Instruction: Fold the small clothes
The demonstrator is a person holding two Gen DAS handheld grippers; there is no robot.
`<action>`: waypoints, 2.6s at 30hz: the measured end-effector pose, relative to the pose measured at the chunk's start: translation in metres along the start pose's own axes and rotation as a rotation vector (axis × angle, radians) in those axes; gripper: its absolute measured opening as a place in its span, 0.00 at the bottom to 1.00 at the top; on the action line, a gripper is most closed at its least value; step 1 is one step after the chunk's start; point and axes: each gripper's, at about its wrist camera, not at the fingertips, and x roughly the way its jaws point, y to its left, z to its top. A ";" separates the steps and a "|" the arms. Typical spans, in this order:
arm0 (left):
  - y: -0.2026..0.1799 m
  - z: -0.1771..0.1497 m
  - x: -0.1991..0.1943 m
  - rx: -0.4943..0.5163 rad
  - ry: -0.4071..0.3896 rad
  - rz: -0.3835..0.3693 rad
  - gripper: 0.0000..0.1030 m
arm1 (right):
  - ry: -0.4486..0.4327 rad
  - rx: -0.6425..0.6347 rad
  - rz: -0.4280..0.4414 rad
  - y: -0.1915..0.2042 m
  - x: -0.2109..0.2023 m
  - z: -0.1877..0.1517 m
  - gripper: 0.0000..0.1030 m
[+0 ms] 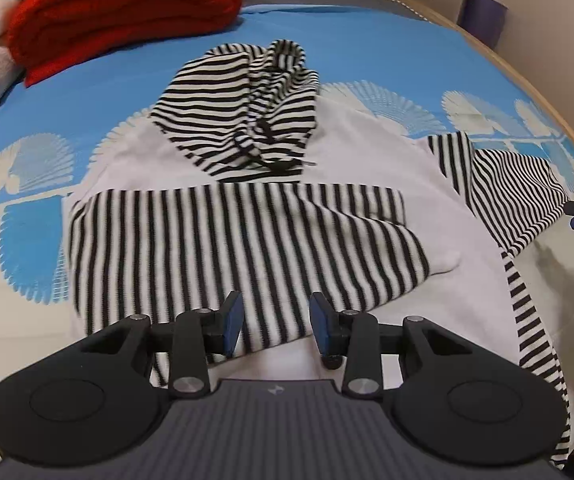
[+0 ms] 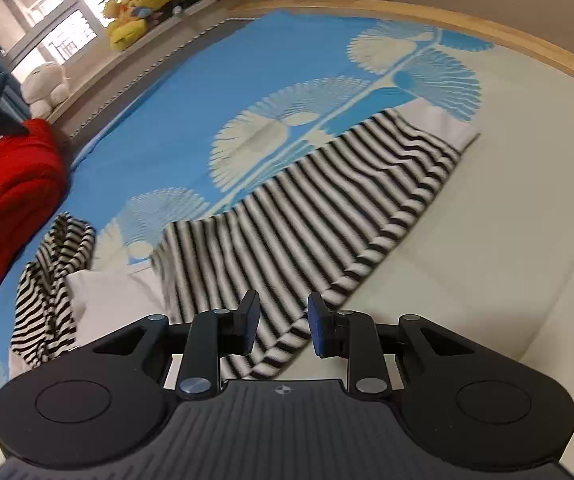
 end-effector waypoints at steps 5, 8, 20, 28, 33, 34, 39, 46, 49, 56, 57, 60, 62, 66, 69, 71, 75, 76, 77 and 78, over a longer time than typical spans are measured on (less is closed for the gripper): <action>-0.009 0.002 0.009 0.002 0.007 -0.001 0.39 | -0.004 -0.025 -0.030 -0.017 0.005 0.004 0.27; -0.014 0.005 0.014 0.004 0.009 -0.002 0.39 | -0.008 -0.021 -0.047 -0.032 0.010 0.009 0.27; -0.011 0.009 0.024 0.003 0.021 0.023 0.39 | -0.086 0.224 -0.062 -0.107 0.045 0.046 0.21; -0.001 0.012 0.021 -0.012 0.018 0.023 0.40 | -0.134 0.332 -0.066 -0.137 0.082 0.061 0.34; 0.009 0.010 0.017 -0.015 0.012 0.032 0.40 | -0.195 0.344 -0.046 -0.137 0.096 0.060 0.35; 0.012 0.010 0.017 -0.020 0.012 0.037 0.40 | -0.209 0.338 -0.027 -0.135 0.099 0.060 0.35; 0.035 0.009 0.010 -0.066 -0.001 0.059 0.40 | -0.258 0.377 -0.024 -0.129 0.105 0.057 0.04; 0.080 0.010 -0.015 -0.174 -0.043 0.080 0.40 | -0.492 -0.146 -0.125 0.015 0.052 0.050 0.03; 0.103 0.008 -0.024 -0.219 -0.046 0.099 0.40 | -0.515 -0.395 0.090 0.106 0.024 0.011 0.03; 0.161 0.003 -0.042 -0.355 -0.057 0.099 0.39 | -0.047 -0.790 0.636 0.252 -0.005 -0.151 0.19; 0.166 0.003 -0.044 -0.371 -0.057 0.097 0.39 | 0.031 -0.817 0.631 0.258 0.000 -0.168 0.26; 0.181 0.000 -0.049 -0.421 -0.060 0.086 0.39 | 0.154 -0.838 0.542 0.264 -0.003 -0.188 0.27; 0.185 -0.001 -0.050 -0.440 -0.059 0.071 0.39 | 0.158 -0.788 0.483 0.265 -0.014 -0.172 0.31; 0.190 -0.007 -0.044 -0.464 -0.045 0.061 0.39 | 0.108 -0.585 0.424 0.256 -0.036 -0.130 0.47; 0.195 -0.014 -0.031 -0.503 -0.018 0.053 0.37 | 0.075 -0.472 0.402 0.233 -0.032 -0.119 0.47; 0.198 -0.019 -0.018 -0.535 0.005 0.033 0.35 | 0.116 -0.417 0.312 0.219 -0.011 -0.117 0.47; 0.202 -0.029 0.009 -0.614 0.046 -0.034 0.31 | 0.246 -0.270 0.213 0.187 0.029 -0.105 0.47; 0.203 -0.031 0.017 -0.640 0.064 -0.052 0.31 | 0.269 -0.260 0.202 0.182 0.037 -0.105 0.47; 0.204 -0.033 0.024 -0.667 0.080 -0.072 0.31 | 0.292 -0.243 0.180 0.174 0.044 -0.105 0.47; 0.205 -0.036 0.032 -0.699 0.100 -0.095 0.32 | 0.314 -0.213 0.153 0.166 0.050 -0.103 0.47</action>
